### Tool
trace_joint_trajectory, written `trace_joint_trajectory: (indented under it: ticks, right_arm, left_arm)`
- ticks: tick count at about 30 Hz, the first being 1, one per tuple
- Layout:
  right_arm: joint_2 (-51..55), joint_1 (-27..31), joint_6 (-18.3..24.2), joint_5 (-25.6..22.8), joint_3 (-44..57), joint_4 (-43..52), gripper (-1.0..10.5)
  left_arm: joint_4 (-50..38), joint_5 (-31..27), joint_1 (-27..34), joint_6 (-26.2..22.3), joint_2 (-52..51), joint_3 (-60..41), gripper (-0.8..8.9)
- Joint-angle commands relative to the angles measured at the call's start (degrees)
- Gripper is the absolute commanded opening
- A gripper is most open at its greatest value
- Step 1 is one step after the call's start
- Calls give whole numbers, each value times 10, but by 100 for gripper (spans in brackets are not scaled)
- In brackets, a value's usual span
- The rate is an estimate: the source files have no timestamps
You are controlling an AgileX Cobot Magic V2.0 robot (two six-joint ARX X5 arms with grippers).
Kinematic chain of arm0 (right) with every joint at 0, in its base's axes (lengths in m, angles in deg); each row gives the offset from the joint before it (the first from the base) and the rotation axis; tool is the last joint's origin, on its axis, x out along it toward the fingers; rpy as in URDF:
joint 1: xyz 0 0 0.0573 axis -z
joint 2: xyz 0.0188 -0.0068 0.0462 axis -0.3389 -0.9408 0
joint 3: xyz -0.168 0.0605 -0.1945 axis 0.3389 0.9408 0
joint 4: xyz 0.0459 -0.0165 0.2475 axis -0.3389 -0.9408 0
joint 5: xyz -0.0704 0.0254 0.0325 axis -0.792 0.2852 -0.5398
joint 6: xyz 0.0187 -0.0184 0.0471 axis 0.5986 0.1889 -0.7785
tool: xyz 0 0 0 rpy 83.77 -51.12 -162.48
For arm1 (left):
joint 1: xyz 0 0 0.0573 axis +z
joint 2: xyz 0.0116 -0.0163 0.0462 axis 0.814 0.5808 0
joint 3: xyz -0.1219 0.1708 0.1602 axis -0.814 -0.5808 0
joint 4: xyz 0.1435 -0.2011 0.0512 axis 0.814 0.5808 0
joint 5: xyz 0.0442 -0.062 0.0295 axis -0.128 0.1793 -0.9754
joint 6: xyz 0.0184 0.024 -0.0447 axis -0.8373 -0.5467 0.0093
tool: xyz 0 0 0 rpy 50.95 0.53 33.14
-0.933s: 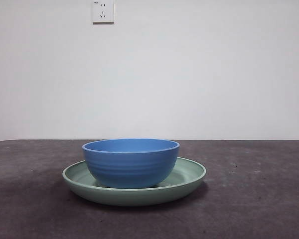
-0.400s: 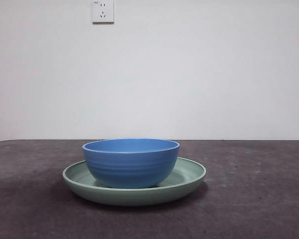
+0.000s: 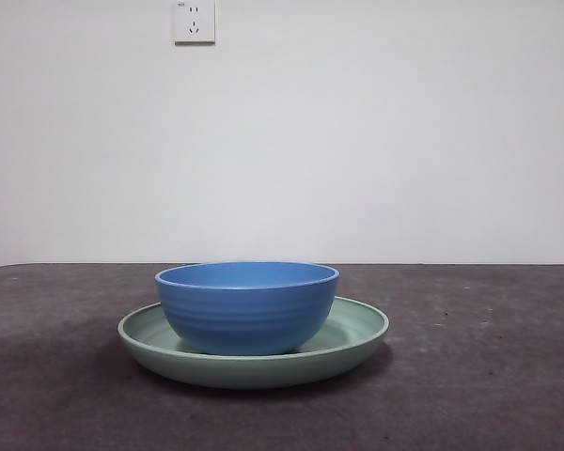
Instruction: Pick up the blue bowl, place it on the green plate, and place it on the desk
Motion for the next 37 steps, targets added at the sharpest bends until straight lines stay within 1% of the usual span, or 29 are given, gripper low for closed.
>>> trace_joint_trajectory:
  ticks: [1, 4, 7, 8, 9, 10, 12, 13, 15, 17, 20, 21, 25, 28, 30, 34, 37]
  right_arm:
    - [-2, -3, 1, 2, -9, 1, 44]
    - [-2, -3, 1, 2, -9, 2, 44]
    - [-2, -3, 1, 2, -9, 2, 44]
    - [-2, -3, 1, 2, -9, 2, 44]
    - [-2, -3, 1, 2, -9, 1, 44]
    - [-2, -3, 1, 2, -9, 1, 44]
    - [-2, -3, 1, 2, -9, 2, 44]
    - [-2, -3, 1, 2, -9, 2, 44]
    - [-2, -3, 1, 2, -9, 1, 44]
    - [-2, -3, 1, 2, -9, 1, 44]
    - [-2, -3, 1, 2, -9, 1, 44]
    - [-2, -3, 1, 2, -9, 1, 44]
    - [-2, -3, 1, 2, -9, 1, 44]
    - [-2, -3, 1, 2, -9, 1, 44]
    - [-2, -3, 1, 2, -9, 1, 44]
    - [-2, -3, 1, 2, -9, 1, 44]
    - [-2, -3, 1, 2, -9, 1, 44]
  left_arm:
    - [-7, 1, -3, 1, 3, 10, 28]
    - [-11, 0, -1, 1, -1, 3, 27]
    - [-33, 1, 21, -4, -16, -16, 27]
    - [-56, -3, 37, -40, -23, -30, 27]
    - [-92, -2, 55, -79, -34, -52, 27]
    - [-129, -3, 73, -96, -45, -77, 27]
    - [-223, -6, 119, -105, -75, -146, 27]
    - [-258, -9, 141, -104, -91, -181, 27]
    - [-353, -12, 189, -85, -125, -257, 27]
    - [-424, -13, 225, -78, -161, -334, 27]
    - [-525, -16, 263, -59, -219, -438, 27]
    - [-546, -18, 271, -51, -238, -464, 27]
    - [-541, -48, 293, -26, -288, -515, 27]
    - [-519, -103, 303, -6, -311, -532, 27]
    - [-506, -124, 309, -3, -321, -536, 27]
    - [-490, -128, 325, -6, -336, -548, 27]
    - [-449, -129, 338, -9, -347, -548, 27]
